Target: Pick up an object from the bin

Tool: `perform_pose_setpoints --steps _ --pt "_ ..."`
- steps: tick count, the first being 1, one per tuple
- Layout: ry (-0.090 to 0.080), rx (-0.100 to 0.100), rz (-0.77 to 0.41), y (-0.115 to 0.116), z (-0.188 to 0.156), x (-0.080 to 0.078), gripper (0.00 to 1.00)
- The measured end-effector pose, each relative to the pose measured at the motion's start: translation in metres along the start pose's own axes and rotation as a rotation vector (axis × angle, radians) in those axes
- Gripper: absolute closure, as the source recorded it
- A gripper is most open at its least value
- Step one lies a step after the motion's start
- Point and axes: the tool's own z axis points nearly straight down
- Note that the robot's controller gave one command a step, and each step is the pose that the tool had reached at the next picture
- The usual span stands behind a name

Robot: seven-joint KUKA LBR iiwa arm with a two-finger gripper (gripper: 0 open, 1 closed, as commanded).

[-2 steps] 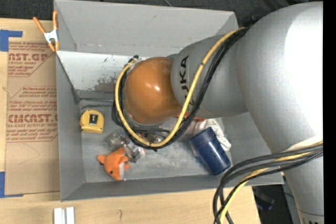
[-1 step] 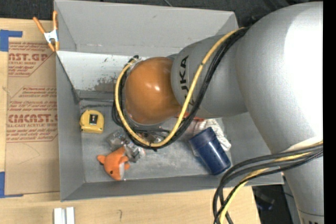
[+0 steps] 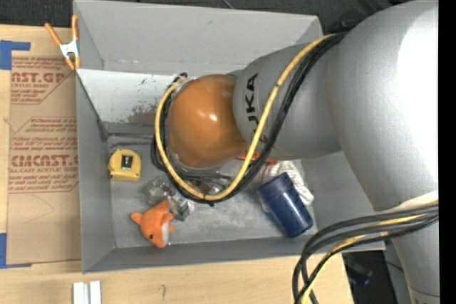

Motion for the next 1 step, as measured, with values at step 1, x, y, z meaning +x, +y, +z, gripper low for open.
perform_pose_setpoints --steps 1 --pt "-0.002 0.002 -0.002 -0.0021 -0.0102 -0.0072 1.00"
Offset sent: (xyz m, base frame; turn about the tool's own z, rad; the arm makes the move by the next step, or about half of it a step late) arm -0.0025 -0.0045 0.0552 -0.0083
